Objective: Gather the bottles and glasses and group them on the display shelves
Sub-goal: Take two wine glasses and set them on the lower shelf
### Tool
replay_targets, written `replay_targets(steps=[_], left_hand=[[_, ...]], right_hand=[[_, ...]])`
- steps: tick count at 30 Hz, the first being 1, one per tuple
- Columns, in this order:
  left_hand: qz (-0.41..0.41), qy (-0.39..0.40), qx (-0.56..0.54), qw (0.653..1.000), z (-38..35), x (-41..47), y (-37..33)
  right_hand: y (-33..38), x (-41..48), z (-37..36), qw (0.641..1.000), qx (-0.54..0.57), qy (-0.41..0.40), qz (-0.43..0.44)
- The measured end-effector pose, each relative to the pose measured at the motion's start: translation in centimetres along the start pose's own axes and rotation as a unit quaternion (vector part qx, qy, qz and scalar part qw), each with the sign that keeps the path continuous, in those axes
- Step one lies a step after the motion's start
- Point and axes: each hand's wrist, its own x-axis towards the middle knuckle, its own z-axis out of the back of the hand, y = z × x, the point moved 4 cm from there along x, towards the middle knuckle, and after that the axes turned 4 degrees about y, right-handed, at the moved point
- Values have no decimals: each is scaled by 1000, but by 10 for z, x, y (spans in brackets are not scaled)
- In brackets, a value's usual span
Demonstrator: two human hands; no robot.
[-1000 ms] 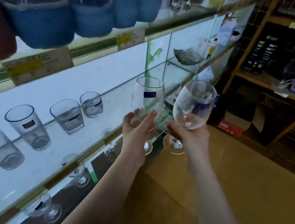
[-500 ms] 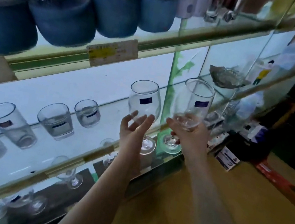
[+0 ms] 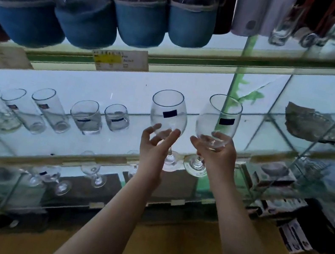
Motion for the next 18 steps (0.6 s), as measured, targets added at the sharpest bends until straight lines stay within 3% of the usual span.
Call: replay_targets(steps=[18], left_hand=[[-68, 4, 33, 997, 20, 60, 0]], right_hand=[[-13, 37, -32, 999, -10, 47, -8]])
